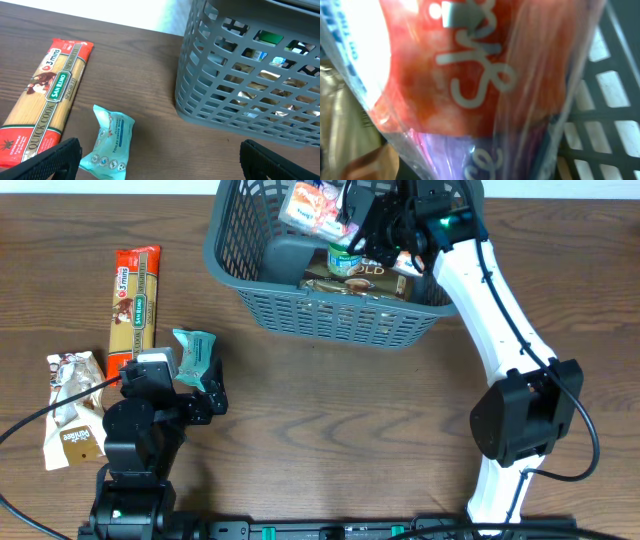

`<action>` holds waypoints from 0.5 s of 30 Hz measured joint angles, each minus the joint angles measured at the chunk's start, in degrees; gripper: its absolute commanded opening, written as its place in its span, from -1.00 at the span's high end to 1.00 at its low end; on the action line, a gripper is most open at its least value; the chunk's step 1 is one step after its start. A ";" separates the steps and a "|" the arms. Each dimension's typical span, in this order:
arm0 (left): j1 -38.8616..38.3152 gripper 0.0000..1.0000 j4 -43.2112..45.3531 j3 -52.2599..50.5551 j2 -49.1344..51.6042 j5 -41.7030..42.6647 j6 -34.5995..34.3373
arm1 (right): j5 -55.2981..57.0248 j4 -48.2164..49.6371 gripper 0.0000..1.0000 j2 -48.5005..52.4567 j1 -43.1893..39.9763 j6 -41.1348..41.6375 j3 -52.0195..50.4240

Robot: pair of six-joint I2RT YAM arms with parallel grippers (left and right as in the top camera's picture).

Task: Pack container
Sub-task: 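Lower the tissue pack into the basket and open the right gripper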

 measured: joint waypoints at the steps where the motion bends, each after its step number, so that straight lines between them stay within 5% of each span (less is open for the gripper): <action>1: 0.00 -0.97 0.00 0.00 0.00 0.00 0.00 | -0.15 0.44 0.98 0.26 -0.52 0.28 0.00; 15: 0.00 -0.97 0.00 0.00 0.00 0.00 0.02 | -1.03 -0.68 0.94 2.34 -5.11 0.85 0.00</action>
